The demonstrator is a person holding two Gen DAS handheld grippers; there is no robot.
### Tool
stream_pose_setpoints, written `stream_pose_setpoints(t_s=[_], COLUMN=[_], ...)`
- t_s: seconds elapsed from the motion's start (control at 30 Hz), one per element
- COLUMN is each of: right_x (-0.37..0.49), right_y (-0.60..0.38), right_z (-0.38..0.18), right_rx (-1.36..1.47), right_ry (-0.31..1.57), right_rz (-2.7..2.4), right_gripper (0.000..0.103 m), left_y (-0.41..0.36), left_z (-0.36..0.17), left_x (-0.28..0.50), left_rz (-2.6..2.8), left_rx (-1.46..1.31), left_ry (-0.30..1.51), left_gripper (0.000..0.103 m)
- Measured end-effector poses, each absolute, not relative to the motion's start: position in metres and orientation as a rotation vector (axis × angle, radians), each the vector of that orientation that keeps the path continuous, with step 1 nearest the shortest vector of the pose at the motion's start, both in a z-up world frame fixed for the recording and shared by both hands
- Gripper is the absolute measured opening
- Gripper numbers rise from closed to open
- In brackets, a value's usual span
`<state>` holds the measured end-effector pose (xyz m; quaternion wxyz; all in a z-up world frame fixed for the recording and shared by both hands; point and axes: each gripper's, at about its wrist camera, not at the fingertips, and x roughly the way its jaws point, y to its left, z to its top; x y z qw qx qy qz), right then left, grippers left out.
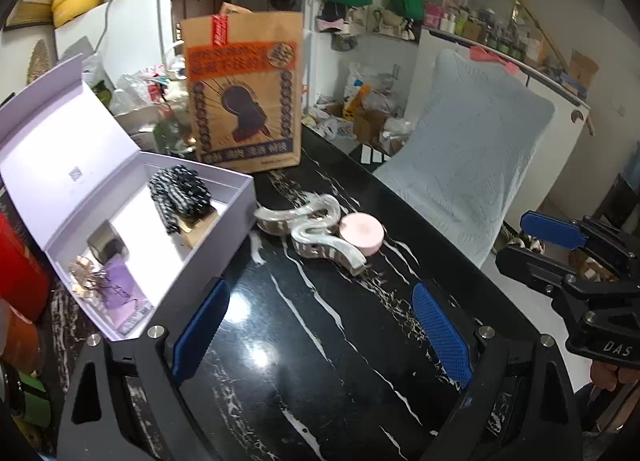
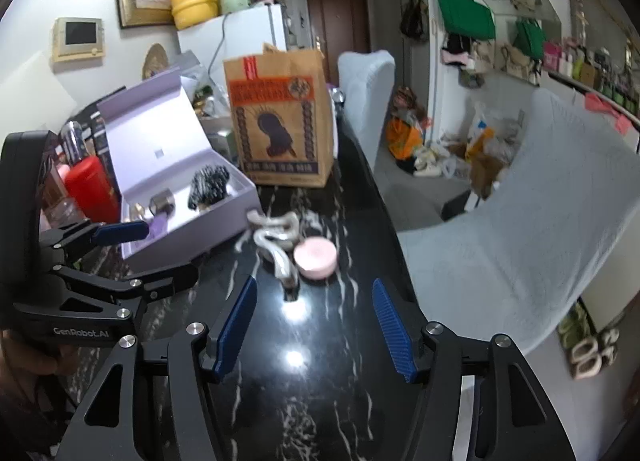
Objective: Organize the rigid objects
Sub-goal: 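Withdraw both open tools from the box toward the white clip and pink compact, then grasp the pink round compact with the right tool while the left approaches the white clip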
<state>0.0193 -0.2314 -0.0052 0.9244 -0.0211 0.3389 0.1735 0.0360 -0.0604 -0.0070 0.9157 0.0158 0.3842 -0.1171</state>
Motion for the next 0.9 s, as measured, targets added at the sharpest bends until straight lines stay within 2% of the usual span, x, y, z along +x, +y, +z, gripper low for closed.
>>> stream_pose_setpoints(t_s=[0.43, 0.9], right_x=[0.04, 0.083], right_y=[-0.245, -0.254], right_z=[-0.055, -0.085], right_rx=[-0.003, 0.031], right_ry=[0.815, 0.91], right_rz=[0.347, 0.339], right_gripper=[0.062, 0.063], left_y=[-0.078, -0.096], left_z=[-0.043, -0.062], left_x=[0.055, 0.114], left_rz=[-0.322, -0.388], left_rx=[0.094, 0.123], left_ry=[0.828, 0.859], left_gripper=[0.094, 0.094])
